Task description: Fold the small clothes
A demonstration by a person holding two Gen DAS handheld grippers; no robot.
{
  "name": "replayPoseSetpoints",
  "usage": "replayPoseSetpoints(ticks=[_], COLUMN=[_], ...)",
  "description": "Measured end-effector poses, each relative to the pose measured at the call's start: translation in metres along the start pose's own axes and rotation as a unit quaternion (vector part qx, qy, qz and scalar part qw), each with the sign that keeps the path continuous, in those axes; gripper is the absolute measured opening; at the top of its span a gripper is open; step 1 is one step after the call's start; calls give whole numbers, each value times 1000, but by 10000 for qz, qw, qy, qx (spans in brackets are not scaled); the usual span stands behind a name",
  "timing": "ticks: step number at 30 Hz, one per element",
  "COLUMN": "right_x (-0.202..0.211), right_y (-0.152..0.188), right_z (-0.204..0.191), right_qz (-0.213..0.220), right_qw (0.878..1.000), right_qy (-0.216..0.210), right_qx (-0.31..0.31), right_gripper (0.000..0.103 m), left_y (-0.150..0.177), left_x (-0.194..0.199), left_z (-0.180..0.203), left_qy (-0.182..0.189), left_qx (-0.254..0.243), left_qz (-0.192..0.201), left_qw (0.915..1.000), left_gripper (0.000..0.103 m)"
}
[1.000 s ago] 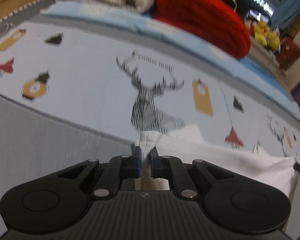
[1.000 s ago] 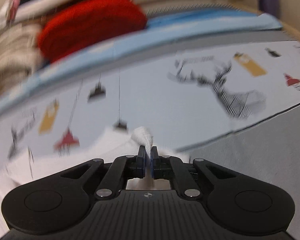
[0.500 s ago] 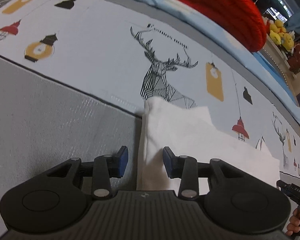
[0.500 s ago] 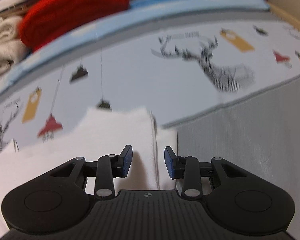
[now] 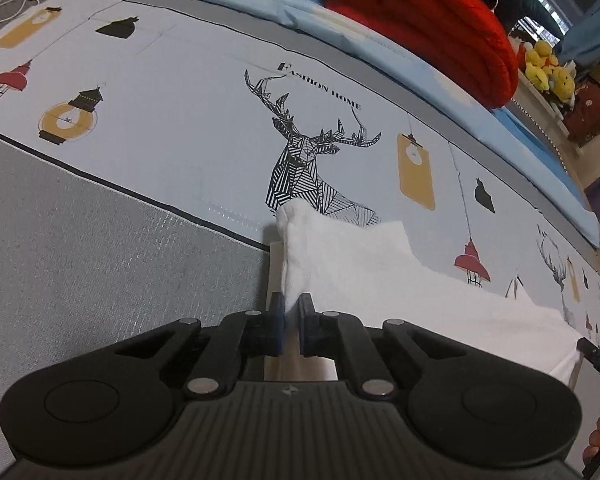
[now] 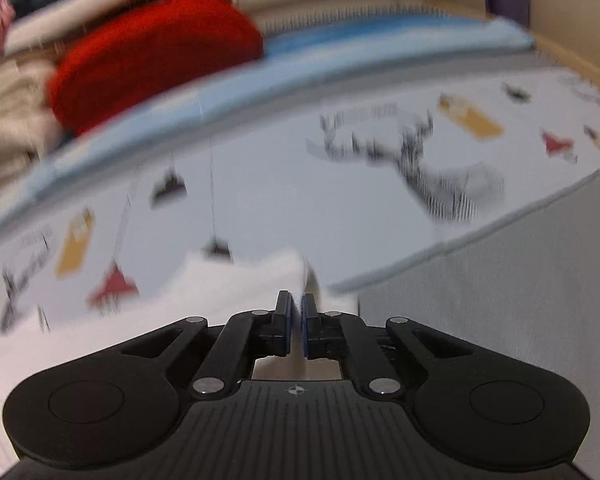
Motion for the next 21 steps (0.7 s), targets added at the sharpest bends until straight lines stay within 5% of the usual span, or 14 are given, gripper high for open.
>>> replayPoseSetpoints(ticks=[2, 7, 9, 14, 18, 21], right_x=[-1, -27, -22, -10, -12, -9], right_y=[1, 14, 13, 16, 29, 34], right_z=[-2, 6, 7, 6, 2, 5], right_qz=[33, -933, -872, -922, -1243, -1242], right_qw=[9998, 9947, 9949, 9950, 9894, 9876], right_qy=[110, 421, 470, 259, 363, 541], right_qx=[159, 139, 178, 270, 661, 788], right_gripper=[4, 12, 23, 24, 38, 44], left_y=[0, 2, 4, 19, 37, 39], left_x=[-3, 4, 10, 7, -12, 2], left_z=[-2, -8, -7, 5, 6, 9], left_qy=[59, -24, 31, 102, -375, -296], left_qx=[56, 161, 129, -340, -683, -821], left_qz=[-133, -208, -247, -588, -1150, -1007], left_qw=[9999, 9997, 9996, 9976, 9903, 9911], left_gripper=[8, 23, 23, 35, 42, 42])
Point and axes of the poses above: each gripper's, at about its wrist camera, not at the fingertips, and x roughly against the way its jaws point, z to its right, y to its underside, the point moved 1 cm from there along -x, roughly the way its jaws point, and after that the axes turned 3 degrees about y, right-handed, at the moved point
